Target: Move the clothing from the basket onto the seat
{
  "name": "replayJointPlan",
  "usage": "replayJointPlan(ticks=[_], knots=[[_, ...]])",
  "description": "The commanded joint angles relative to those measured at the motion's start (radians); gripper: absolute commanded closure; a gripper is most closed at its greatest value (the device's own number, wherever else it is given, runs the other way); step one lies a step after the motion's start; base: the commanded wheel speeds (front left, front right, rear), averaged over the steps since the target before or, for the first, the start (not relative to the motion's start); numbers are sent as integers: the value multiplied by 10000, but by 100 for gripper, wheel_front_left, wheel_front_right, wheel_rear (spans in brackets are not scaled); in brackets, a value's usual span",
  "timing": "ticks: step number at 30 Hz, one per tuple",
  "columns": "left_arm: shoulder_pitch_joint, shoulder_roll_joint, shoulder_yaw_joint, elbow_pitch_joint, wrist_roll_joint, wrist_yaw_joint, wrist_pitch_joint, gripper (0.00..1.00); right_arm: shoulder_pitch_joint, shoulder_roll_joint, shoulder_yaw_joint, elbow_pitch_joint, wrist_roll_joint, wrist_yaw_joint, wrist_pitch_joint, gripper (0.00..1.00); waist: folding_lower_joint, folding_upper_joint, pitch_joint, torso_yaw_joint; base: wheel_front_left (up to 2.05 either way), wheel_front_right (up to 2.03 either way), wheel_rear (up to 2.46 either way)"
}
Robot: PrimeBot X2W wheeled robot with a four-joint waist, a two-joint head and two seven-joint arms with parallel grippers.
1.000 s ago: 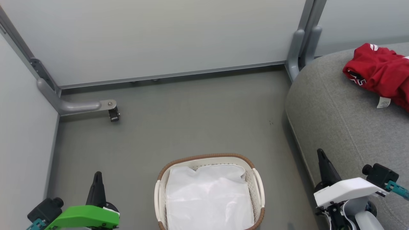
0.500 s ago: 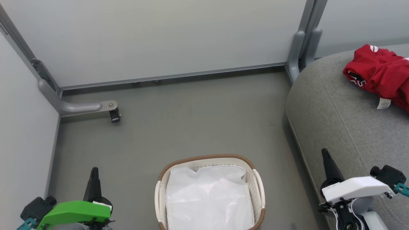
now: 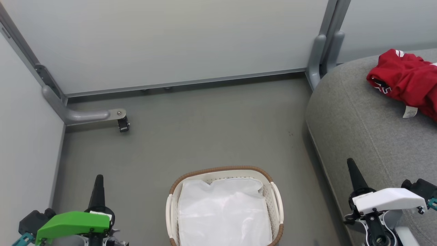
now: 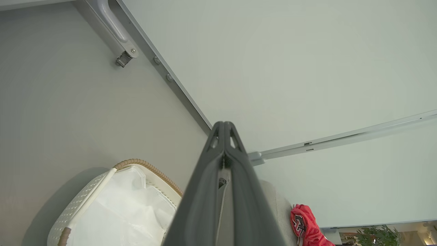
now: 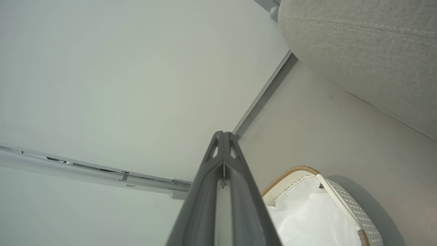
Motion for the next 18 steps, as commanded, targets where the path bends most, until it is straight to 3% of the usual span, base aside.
replayJointPlan(ticks=[1,18], knots=[[-243,48,70,-103,-242,-48,66,100,-131,-71,-62,-118,288,-5,91,100,0,0,-6,3,0,0,0],[-407,56,292,-149,-1676,-127,473,100,-133,-69,-311,-191,1850,-6,521,100,0,0,-73,30,0,0,0]])
